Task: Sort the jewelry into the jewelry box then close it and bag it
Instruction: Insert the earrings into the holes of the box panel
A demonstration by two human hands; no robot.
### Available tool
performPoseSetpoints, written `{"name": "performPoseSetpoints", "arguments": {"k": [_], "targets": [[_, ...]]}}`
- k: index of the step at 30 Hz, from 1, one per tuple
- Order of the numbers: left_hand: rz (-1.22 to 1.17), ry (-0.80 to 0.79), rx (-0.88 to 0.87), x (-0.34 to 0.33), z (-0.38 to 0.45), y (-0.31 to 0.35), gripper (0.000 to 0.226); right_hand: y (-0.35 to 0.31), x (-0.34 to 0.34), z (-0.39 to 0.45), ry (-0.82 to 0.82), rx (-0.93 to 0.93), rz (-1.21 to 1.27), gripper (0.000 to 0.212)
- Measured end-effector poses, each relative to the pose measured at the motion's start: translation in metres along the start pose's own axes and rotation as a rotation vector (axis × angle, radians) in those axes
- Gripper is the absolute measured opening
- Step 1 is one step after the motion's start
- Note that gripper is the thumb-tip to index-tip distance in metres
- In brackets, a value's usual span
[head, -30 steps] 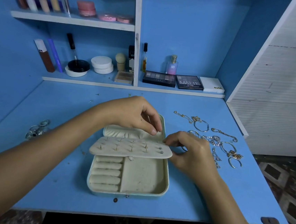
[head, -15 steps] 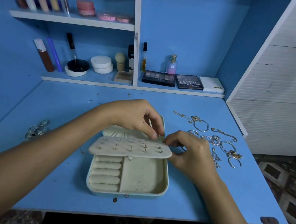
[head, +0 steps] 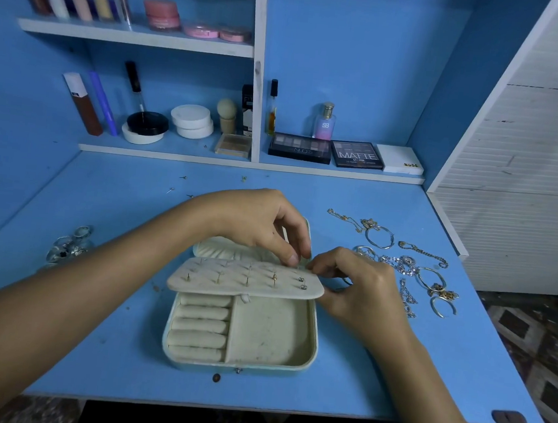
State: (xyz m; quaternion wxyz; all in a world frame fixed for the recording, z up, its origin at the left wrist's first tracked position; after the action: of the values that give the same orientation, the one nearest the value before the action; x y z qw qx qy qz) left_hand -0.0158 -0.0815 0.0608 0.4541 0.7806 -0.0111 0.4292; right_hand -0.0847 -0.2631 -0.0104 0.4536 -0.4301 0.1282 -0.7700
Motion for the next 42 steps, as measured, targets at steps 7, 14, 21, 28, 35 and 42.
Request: {"name": "performPoseSetpoints", "arguments": {"k": [7,14,21,28,35,42], "targets": [[0.023,-0.030,-0.004,0.000,0.003,0.000,0.017,0.001,-0.001,0.000,0.002,-0.003,0.001,0.014],[0.033,-0.054,-0.033,0.001,0.004,0.000,0.016,0.001,-0.001,0.000,0.010,0.003,-0.012,0.015],[0.033,-0.082,-0.035,0.002,0.005,0.000,0.016,0.001,-0.001,0.000,0.007,-0.004,0.002,0.016],[0.014,-0.070,-0.009,-0.001,0.006,0.001,0.014,0.001,-0.001,0.000,0.010,0.009,-0.006,0.016],[0.049,-0.061,0.021,0.000,0.007,0.008,0.017,0.001,-0.001,0.000,0.021,0.015,-0.019,0.013],[0.091,-0.067,0.042,-0.002,0.011,0.009,0.018,0.001,-0.001,-0.001,0.015,0.009,0.006,0.013]]}}
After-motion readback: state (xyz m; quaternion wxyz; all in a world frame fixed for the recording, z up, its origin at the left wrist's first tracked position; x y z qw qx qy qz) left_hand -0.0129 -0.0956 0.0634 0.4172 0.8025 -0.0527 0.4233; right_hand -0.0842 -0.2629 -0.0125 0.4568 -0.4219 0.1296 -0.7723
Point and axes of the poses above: each hand's wrist, its own z-axis towards the middle knuckle, its own x-axis out of the back of the hand, y = z × x, the point moved 2 cm from there along z, towards the middle knuckle, and after that the axes turned 4 degrees about -x, right-handed, at the moved point
